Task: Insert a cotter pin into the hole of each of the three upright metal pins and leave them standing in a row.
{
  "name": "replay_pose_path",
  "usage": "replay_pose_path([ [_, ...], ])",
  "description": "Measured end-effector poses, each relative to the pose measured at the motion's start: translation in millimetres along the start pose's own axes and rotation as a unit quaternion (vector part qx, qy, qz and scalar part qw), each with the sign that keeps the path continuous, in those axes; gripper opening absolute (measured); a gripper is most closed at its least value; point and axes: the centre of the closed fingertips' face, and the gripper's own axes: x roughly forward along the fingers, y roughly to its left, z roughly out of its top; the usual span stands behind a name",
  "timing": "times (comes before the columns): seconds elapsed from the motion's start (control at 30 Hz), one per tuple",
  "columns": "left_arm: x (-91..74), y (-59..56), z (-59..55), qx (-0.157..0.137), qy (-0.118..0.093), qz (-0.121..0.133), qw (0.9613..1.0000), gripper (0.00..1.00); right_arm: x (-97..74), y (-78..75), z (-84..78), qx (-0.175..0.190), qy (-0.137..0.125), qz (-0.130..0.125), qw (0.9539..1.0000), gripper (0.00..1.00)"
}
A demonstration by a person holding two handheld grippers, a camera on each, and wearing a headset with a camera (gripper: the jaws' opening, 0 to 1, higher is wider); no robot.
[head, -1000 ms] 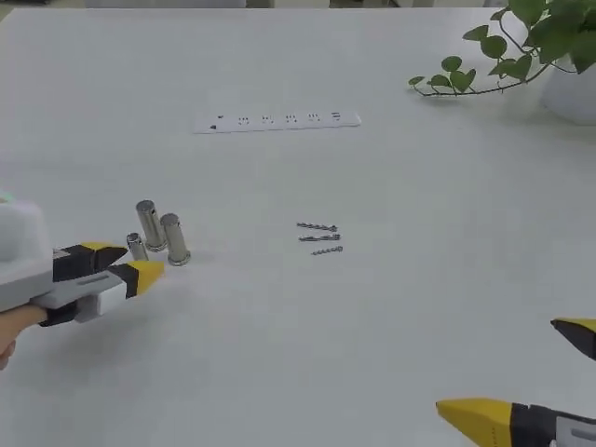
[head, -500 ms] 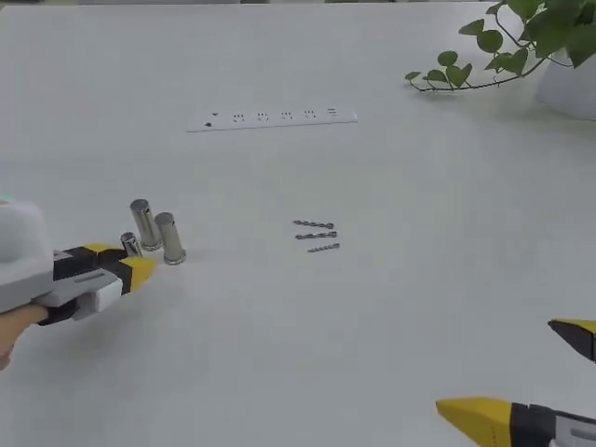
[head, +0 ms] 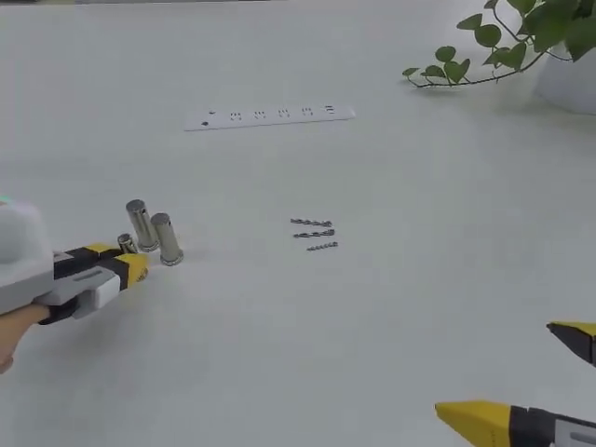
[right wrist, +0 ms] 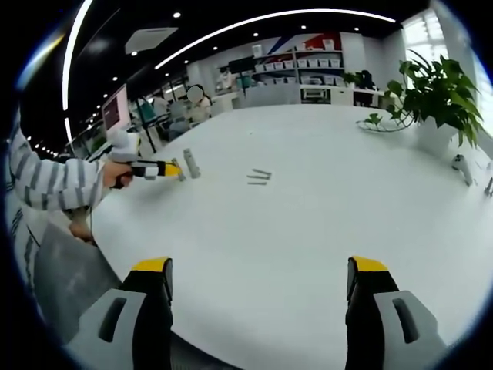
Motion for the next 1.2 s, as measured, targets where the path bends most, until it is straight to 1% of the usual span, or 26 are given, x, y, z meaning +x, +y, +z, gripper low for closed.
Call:
replay_pose_path([
  [0.03, 0.2, 0.4, 0.1, -0.004, -0.001, 0.002, 1.0, 0.08, 0.0, -0.3, -0.3, 0.001, 0.0, 0.0, 1.0, 0.95],
  [0.23, 0.6, 0.4, 0.1, 0.008, 0.0, 0.006, 0.9999, 0.08, 0.6, -1.1, -2.0, 0.004, 0.0, 0.001, 1.0, 0.95],
  [0.37, 0.4, 0.1, 0.6, 0.002, -0.001, 0.009, 1.0, 0.07, 1.6, -1.7, -0.2, 0.001, -0.004, 0.0, 1.0, 0.94],
  [0.4, 0.3, -0.1, 0.7, 0.005, -0.001, 0.01, 0.9999, 0.07, 1.8, -1.6, 0.5, 0.001, -0.005, 0.0, 1.0, 0.94],
  [0.47, -0.1, -2.4, -0.2, 0.022, 0.003, 0.01, 0.9997, 0.07, 2.2, -1.4, 1.8, 0.002, -0.007, 0.002, 1.0, 0.94],
  [0.7, -2.4, -4.7, -1.2, 0.029, 0.01, 0.02, 0.9993, 0.07, 2.5, -2.5, 3.5, 0.001, -0.012, 0.005, 0.9999, 0.93],
  [0.9, -10.8, -17.3, -6.4, 0.048, 0.018, 0.021, 0.9985, 0.07, 2.4, -3.6, 4.2, 0.002, -0.018, 0.006, 0.9998, 0.93],
  [0.97, -15.0, -23.2, -7.2, 0.055, 0.017, 0.019, 0.9982, 0.07, 2.6, -2.7, 4.5, 0.0, -0.02, 0.009, 0.9998, 0.93],
  [1.03, -19.3, -28.5, -7.4, 0.054, 0.016, 0.019, 0.9982, 0.07, 2.8, -1.3, 5.5, -0.001, -0.023, 0.012, 0.9997, 0.93],
  [1.07, -21.0, -30.6, -7.3, 0.055, 0.015, 0.02, 0.9982, 0.07, 2.7, -0.7, 5.9, -0.002, -0.024, 0.013, 0.9996, 0.93],
  [1.1, -23.5, -33.7, -6.7, 0.061, 0.015, 0.023, 0.9977, 0.07, 2.7, 0.3, 6.3, -0.002, -0.025, 0.015, 0.9996, 0.93],
  [1.13, -25.4, -36.7, -6.4, 0.06, 0.014, 0.024, 0.9978, 0.07, 2.8, 1.0, 6.4, -0.003, -0.026, 0.016, 0.9995, 0.93],
  [1.2, -30.9, -45.3, -5.1, 0.059, 0.008, 0.02, 0.998, 0.07, 2.8, 3.4, 6.2, -0.01, -0.023, 0.02, 0.9995, 0.93],
])
